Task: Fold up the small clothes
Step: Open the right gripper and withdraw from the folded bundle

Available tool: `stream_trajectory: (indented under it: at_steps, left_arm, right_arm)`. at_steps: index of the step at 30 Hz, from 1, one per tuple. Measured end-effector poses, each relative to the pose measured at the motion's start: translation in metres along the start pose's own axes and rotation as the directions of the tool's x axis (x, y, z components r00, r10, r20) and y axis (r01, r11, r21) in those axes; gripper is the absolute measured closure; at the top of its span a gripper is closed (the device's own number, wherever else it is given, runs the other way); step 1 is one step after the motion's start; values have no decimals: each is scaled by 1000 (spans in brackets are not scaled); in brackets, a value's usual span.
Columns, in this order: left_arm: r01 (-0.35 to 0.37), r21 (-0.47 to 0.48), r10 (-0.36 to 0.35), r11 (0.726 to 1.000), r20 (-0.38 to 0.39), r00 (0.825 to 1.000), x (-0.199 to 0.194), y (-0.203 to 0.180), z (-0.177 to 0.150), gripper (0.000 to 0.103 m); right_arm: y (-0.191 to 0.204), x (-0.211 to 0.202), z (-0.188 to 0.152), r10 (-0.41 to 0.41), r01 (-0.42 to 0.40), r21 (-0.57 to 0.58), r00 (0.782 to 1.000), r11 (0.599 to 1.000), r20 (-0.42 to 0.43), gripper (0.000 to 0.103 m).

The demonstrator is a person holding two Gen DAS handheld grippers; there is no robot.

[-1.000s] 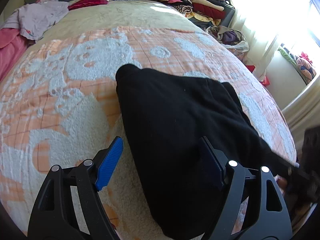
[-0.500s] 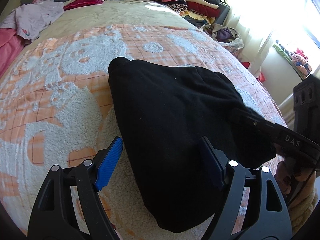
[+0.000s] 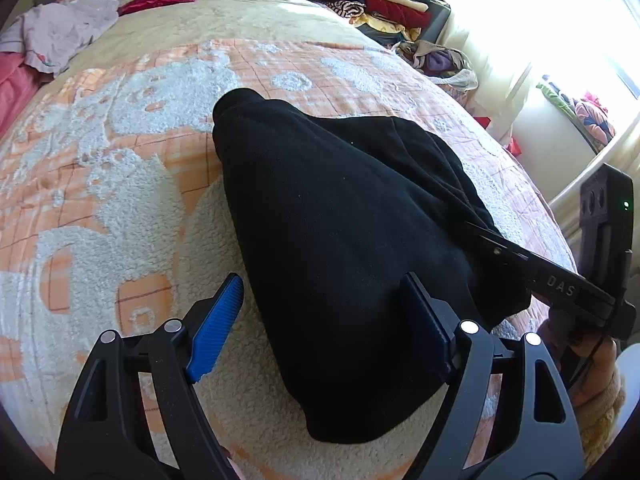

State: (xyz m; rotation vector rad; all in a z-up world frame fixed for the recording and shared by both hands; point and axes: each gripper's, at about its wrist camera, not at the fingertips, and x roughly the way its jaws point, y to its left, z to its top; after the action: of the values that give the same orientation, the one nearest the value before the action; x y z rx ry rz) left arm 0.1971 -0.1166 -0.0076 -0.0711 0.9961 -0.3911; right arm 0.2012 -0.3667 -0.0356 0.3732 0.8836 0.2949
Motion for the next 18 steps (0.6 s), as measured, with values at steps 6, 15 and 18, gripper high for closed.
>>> stream_trajectory:
  at_steps: [6,15,18]
  left_arm:
    - [-6,6,6,1000,35,999,-19,-1,-5,26]
    - [-16,13,14,1000,135,991,-65,-5,-24,9]
    - [-20,28,15,999,163,987,-78,-9,-32,9]
  right_arm:
    - [21,-40,-9,-120,126,-52,987,991,106,31]
    - [50,-104,-33,-155,191,-117,953,975,262,5]
    - [57,-119,-42,-163,210,-132,940,969,300,5]
